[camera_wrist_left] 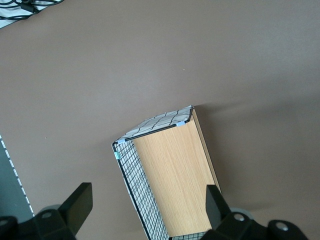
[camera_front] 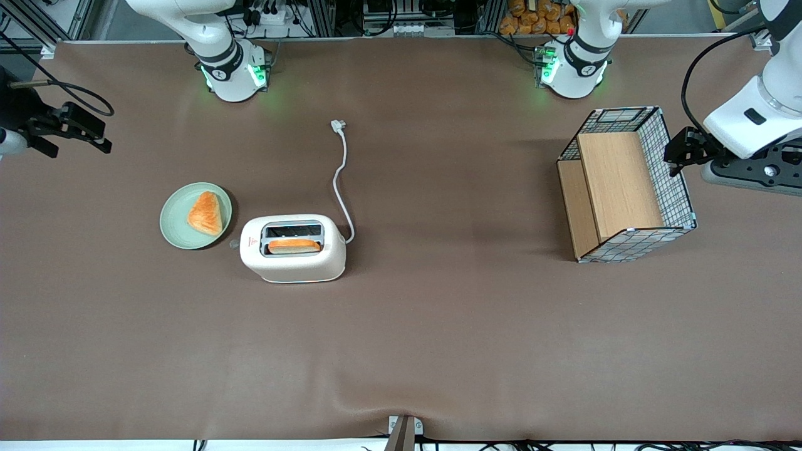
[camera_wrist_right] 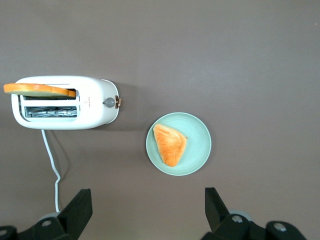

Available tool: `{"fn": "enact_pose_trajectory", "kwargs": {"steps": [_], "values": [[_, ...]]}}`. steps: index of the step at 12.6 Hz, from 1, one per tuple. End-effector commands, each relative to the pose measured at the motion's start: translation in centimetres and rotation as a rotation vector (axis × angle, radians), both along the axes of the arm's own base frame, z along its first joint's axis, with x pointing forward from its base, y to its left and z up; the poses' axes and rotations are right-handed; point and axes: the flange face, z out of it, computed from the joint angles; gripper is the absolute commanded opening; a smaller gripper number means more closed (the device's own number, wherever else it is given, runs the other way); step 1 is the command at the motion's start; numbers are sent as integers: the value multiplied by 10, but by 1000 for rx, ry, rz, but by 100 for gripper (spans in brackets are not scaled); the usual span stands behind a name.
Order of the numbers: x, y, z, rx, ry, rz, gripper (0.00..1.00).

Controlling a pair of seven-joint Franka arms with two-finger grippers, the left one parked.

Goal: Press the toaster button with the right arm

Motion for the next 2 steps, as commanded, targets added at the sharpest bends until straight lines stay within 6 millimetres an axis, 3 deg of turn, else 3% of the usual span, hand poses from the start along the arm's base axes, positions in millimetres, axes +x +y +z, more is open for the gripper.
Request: {"fn": "enact_pose_trajectory", "kwargs": {"steps": [1,2], "values": [[-8,2,9,-31,11,-34,100],[-8,2,8,-31,16,-34,100]]}}
